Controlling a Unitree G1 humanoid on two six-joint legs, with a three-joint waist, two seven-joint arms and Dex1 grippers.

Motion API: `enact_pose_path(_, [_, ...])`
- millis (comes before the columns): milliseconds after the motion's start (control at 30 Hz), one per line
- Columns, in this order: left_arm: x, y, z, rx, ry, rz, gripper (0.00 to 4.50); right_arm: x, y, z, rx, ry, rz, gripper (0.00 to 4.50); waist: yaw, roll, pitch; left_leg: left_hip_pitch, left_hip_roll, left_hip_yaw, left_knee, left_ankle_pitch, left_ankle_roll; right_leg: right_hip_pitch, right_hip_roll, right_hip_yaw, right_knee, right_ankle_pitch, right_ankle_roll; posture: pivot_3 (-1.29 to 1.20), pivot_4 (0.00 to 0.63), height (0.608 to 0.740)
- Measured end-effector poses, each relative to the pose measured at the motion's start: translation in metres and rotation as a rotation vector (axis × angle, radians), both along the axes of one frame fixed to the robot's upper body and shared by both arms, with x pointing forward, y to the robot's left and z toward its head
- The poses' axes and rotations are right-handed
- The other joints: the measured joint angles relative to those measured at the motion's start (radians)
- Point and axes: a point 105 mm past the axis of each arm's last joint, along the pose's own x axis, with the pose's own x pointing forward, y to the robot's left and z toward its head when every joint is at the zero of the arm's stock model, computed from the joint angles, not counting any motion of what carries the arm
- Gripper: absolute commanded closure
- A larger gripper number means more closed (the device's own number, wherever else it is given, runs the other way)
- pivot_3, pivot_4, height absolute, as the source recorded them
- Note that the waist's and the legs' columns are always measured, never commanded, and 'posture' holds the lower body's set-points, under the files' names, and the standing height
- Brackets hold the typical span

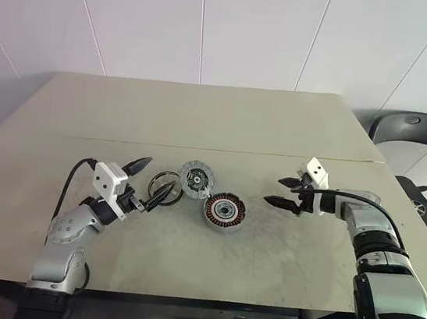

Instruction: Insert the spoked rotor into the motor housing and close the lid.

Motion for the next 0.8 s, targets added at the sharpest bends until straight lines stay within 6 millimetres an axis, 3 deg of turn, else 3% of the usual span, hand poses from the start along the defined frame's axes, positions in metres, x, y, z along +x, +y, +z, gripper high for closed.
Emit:
enact_pose_path(200, [0.0, 0.0, 0.0, 0.0, 0.001, -0.002, 0.0, -0.008, -0.018, -0.004, -0.012, 0.037, -0.021, 0.03, -0.003, 0.0, 0.0, 0.0, 0.0, 0.001, 0.0, 0.0, 0.0, 0.0, 0.0, 0.001, 0.0, 0.0, 0.0, 0.0, 0.0, 0.74])
enact_pose_path(800, [0.001, -0.002, 0.002, 0.002, -0.003, -0.015, 0.0, -0.015, -0.023, -0.011, -0.058, 0.014, 0.008, 0.03, 0.001, -0.001, -0.001, 0.003, 0.001, 0.002, 0.0, -0.001, 0.001, 0.004, 0.0, 0.001, -0.001, 0.0, 0.0, 0.0, 0.0, 0.74])
